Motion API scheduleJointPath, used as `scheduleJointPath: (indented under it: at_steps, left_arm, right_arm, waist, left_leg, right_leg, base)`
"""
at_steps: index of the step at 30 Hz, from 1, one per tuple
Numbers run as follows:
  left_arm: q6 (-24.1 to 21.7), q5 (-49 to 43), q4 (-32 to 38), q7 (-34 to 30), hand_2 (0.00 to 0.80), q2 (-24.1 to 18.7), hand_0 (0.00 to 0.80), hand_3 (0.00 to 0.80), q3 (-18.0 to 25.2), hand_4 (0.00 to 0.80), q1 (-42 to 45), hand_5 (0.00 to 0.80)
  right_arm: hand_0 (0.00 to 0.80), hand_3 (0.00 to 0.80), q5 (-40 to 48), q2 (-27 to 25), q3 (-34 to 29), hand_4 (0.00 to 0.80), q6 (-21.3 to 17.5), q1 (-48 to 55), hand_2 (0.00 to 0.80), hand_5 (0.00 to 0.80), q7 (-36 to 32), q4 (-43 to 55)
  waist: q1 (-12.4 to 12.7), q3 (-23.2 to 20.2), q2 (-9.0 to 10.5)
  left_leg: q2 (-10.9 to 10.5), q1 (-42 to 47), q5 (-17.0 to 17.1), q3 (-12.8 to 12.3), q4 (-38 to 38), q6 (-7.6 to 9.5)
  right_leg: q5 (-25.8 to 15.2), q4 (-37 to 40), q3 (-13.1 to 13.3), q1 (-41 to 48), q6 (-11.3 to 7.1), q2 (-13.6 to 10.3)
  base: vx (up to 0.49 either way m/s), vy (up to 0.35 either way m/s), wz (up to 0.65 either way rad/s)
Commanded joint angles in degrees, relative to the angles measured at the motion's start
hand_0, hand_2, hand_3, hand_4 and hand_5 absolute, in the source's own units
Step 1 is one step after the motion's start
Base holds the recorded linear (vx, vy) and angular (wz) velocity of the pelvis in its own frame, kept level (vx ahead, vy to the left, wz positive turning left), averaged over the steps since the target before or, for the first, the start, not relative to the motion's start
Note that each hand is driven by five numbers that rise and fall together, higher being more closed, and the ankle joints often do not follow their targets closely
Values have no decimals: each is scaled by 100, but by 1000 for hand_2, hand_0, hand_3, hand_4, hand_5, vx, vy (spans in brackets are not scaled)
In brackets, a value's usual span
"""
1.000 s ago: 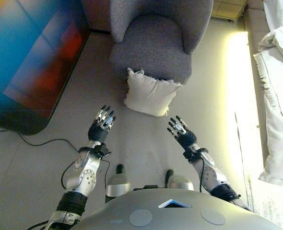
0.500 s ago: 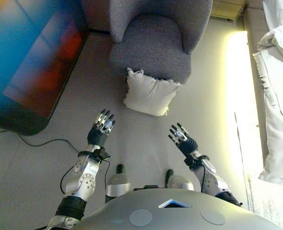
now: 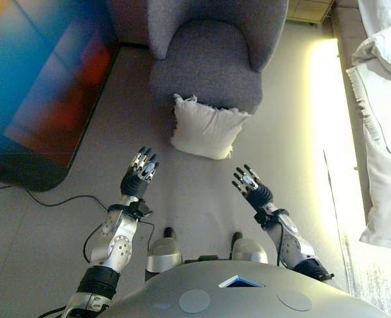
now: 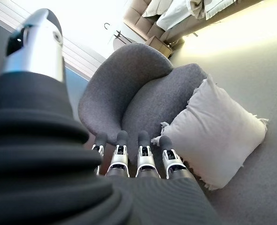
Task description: Pick up the cushion and take it to the sofa
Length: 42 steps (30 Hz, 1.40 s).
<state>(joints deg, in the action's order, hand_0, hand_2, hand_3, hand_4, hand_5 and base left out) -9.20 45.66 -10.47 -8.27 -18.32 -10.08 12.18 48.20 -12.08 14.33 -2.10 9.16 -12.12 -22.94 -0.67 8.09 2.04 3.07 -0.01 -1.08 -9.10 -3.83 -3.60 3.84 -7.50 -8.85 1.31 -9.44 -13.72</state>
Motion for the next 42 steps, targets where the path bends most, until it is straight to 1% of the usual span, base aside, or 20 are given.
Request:
scheduleJointPath:
  at_steps: [1, 2, 4, 6, 9, 11, 14, 17, 20, 22, 24, 26, 27, 28, 29, 30, 31, 34, 39, 42]
  left_arm:
    - [-114, -94, 168, -111, 0, -237, 0, 0, 8, 0, -211, 0]
    - [-81, -80, 179, -151, 0, -249, 0, 0, 12, 0, -196, 0]
    - [-55, -106, 227, -239, 0, -304, 0, 0, -10, 0, -117, 0]
    - [-37, -116, 286, -244, 0, -339, 0, 0, -42, 0, -91, 0]
    - [-67, -103, 363, -237, 0, -374, 0, 0, -130, 0, -119, 0]
    - [-134, -113, 320, -253, 0, -386, 0, 0, -194, 0, -102, 0]
    - [-198, -218, 247, -284, 0, -390, 0, 0, -227, 0, 63, 0]
    - [-125, -316, 235, -425, 0, -311, 0, 0, -169, 0, 269, 0]
    - [-136, -384, 249, -404, 0, -211, 0, 0, -155, 0, 393, 0]
    - [-64, -307, 349, -326, 0, -207, 0, 0, -83, 0, 418, 0]
    - [-49, -220, 416, -269, 0, -182, 0, 0, -41, 0, 413, 0]
    - [-79, -198, 481, -141, 0, -98, 0, 0, -72, 0, 291, 0]
    - [-70, -189, 487, -117, 0, -83, 0, 0, -112, 0, 208, 0]
    - [-54, -191, 481, -120, 0, -51, 0, 0, -159, 0, 114, 0]
    - [-32, -198, 473, -120, 0, -26, 0, 0, -213, 0, 36, 0]
    - [-7, -201, 480, -92, 0, -17, 0, 0, -259, 0, -30, 0]
    - [19, -161, 487, -79, 0, -30, 0, 0, -288, 0, -87, 0]
    - [58, -46, 457, -73, 0, -76, 0, 0, -284, 0, -164, 0]
    - [109, -84, 649, -174, 0, -35, 0, 0, -254, 0, 13, 0]
    - [81, -150, 720, -223, 0, 7, 0, 0, -262, 0, 159, 0]
  right_arm:
    - [0, 0, 36, 70, -23, 0, -296, -53, 0, 0, -3, 413]
    - [0, 0, 50, 40, 1, 0, -327, -6, 0, 0, -20, 468]
    - [0, 0, 96, 3, 19, 0, -394, 87, 0, 0, -71, 502]
    - [0, 0, 166, -28, -5, 0, -401, 100, 0, 0, -48, 489]
    - [0, 0, 309, -82, -54, 0, -396, 0, 0, 0, -9, 449]
    - [0, 0, 390, -152, -109, 0, -333, -60, 0, 0, -36, 416]
    - [0, 0, 423, -158, -178, 0, -290, 41, 0, 0, -43, 415]
    - [0, 0, 395, -109, -277, 0, -307, 142, 0, 0, -106, 325]
    - [0, 0, 292, -123, -249, 0, -225, 123, 0, 0, -101, 374]
    - [0, 0, 259, -189, -185, 0, -145, 112, 0, 0, -59, 454]
    - [0, 0, 278, -263, -163, 0, -68, 91, 0, 0, -95, 534]
    - [0, 0, 307, -415, -115, 0, -96, 53, 0, 0, -184, 553]
    - [0, 0, 323, -441, -87, 0, -155, 24, 0, 0, -173, 505]
    - [0, 0, 344, -461, -72, 0, -220, -20, 0, 0, -149, 449]
    - [0, 0, 375, -477, -70, 0, -280, -52, 0, 0, -106, 409]
    - [0, 0, 409, -476, -65, 0, -330, -75, 0, 0, -77, 385]
    - [0, 0, 450, -465, -61, 0, -383, -83, 0, 0, -104, 357]
    - [0, 0, 408, -463, -132, 0, -334, 14, 0, 0, -84, 433]
    - [0, 0, 484, -508, -184, 0, -349, 336, 0, 0, -213, 651]
    - [0, 0, 549, -560, -223, 0, -314, 417, 0, 0, -282, 626]
  waist:
    - [-50, 59, -84]
    - [-99, 117, -140]
    - [-170, 195, -109]
    - [-229, 225, -11]
    - [-395, 296, 206]
    - [-540, 307, 259]
    - [-661, 251, 216]
    - [-659, 112, 199]
    - [-706, -98, 111]
    - [-786, -229, 20]
    - [-835, -321, -50]
    - [-837, -407, -7]
    - [-806, -418, 114]
    - [-759, -404, 169]
    - [-689, -347, 150]
    - [-626, -295, 175]
    - [-558, -250, 217]
    - [-425, -114, 99]
    - [47, 40, -194]
    - [271, 53, -204]
  left_leg:
    - [-159, -118, -734, 23, -827, 541]
    - [-123, -45, -781, 17, -848, 543]
    - [-157, 92, -866, 5, -863, 491]
    - [-250, 213, -940, 34, -822, 417]
    - [-474, 424, -1273, 188, -846, 348]
    - [-542, 611, -1543, 296, -902, 329]
    - [-481, 954, -1792, 454, -947, 314]
    - [-379, 1152, -1836, 553, -961, 308]
    - [-95, 1355, -1462, 608, -1071, 109]
    - [234, 1509, -906, 577, -1315, -91]
    - [479, 1532, -322, 573, -1697, -285]
    - [651, 1138, 534, 596, -3143, -489]
    - [580, 800, 725, 596, -3651, -474]
    - [656, 456, 741, 556, -3955, -445]
    - [769, 96, 667, 553, -4169, -403]
    - [762, -215, 557, 528, -4172, -316]
    - [732, -500, 579, 426, -3860, -223]
    - [910, -724, 796, 211, -2566, -212]
    - [985, -1165, 1381, 499, 78, -471]
    - [954, -1317, 1440, 691, 675, -480]
  right_leg:
    - [-1282, -2183, 455, -975, -80, -298]
    - [-1416, -2596, 479, -1258, -68, -278]
    - [-1591, -2527, 419, -1543, -90, -298]
    - [-1603, -1943, 299, -1563, -127, -297]
    - [-1659, -396, 192, -1647, -246, -301]
    - [-1874, 649, 136, -1752, -355, -247]
    - [-2094, 1166, 125, -1957, -387, -172]
    - [-1986, 958, 48, -1777, -340, -174]
    - [-1838, 496, 267, -1725, -278, 14]
    - [-1633, 191, 406, -1764, -155, 212]
    - [-1421, 15, 454, -1737, 21, 415]
    - [-1127, -59, 463, -1468, 434, 685]
    - [-1063, -22, 492, -1312, 562, 671]
    - [-971, -19, 464, -1162, 661, 691]
    - [-870, -29, 440, -999, 722, 764]
    - [-793, -22, 451, -861, 735, 776]
    - [-667, -20, 437, -705, 747, 776]
    - [-347, -25, 397, -383, 690, 889]
    - [125, 81, 495, 262, 433, 1027]
    - [421, 86, 694, 661, 393, 970]
  base:
    - [99, 198, 10]
    - [126, 133, 21]
    - [197, 6, 32]
    - [268, -115, 13]
    - [370, -181, 4]
    - [456, -146, 11]
    - [483, -133, 46]
    - [487, -194, 59]
    - [406, -188, 30]
    - [336, -182, -10]
    - [312, -206, -22]
    - [450, -324, -14]
    - [431, -297, -14]
    - [312, -189, -22]
    - [282, -111, -27]
    - [283, -49, -25]
    - [274, -2, -20]
    - [293, 115, -4]
    - [398, 141, -2]
    - [435, 61, -35]
